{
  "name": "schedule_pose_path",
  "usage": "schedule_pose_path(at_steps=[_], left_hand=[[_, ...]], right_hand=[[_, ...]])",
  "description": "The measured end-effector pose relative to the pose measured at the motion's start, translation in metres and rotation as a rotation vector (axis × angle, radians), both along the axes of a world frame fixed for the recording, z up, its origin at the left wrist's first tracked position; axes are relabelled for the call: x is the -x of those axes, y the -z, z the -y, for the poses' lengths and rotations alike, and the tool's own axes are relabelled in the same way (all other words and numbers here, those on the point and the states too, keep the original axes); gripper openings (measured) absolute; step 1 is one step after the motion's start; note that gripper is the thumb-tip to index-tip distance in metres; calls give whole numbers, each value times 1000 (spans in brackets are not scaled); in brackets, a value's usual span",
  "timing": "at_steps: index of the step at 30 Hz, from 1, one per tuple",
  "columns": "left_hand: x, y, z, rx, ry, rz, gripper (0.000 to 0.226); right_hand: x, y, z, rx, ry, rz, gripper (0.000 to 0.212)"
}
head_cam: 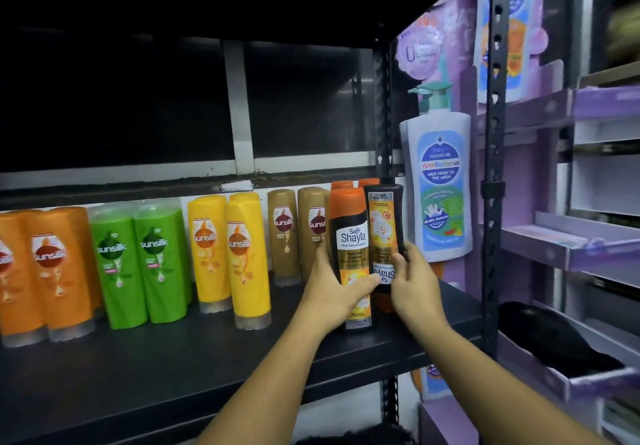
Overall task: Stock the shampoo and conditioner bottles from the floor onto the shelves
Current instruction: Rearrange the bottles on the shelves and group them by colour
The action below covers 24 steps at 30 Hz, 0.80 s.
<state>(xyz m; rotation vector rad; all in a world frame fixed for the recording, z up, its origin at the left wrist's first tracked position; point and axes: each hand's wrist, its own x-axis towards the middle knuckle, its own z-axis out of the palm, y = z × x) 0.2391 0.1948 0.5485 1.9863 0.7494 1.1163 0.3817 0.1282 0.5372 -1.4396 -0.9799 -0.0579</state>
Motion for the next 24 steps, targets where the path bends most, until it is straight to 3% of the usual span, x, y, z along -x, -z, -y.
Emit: schedule_pose_path(at_steps=[5, 10, 15, 24], left_hand=[[-15, 8, -6, 9, 56, 34, 99], [-9, 11, -6, 61, 155, -47, 99], [-9, 8, -3, 49, 180, -106, 101], [-4, 8, 4, -16, 92, -207, 82]], right_hand=[[-4, 6, 6, -23, -92, -14, 30], [-10, 13, 6, -2, -202, -18, 33], [-13, 16, 5, -14, -172, 46, 47], [-7, 16, 11, -35, -59, 47, 54]])
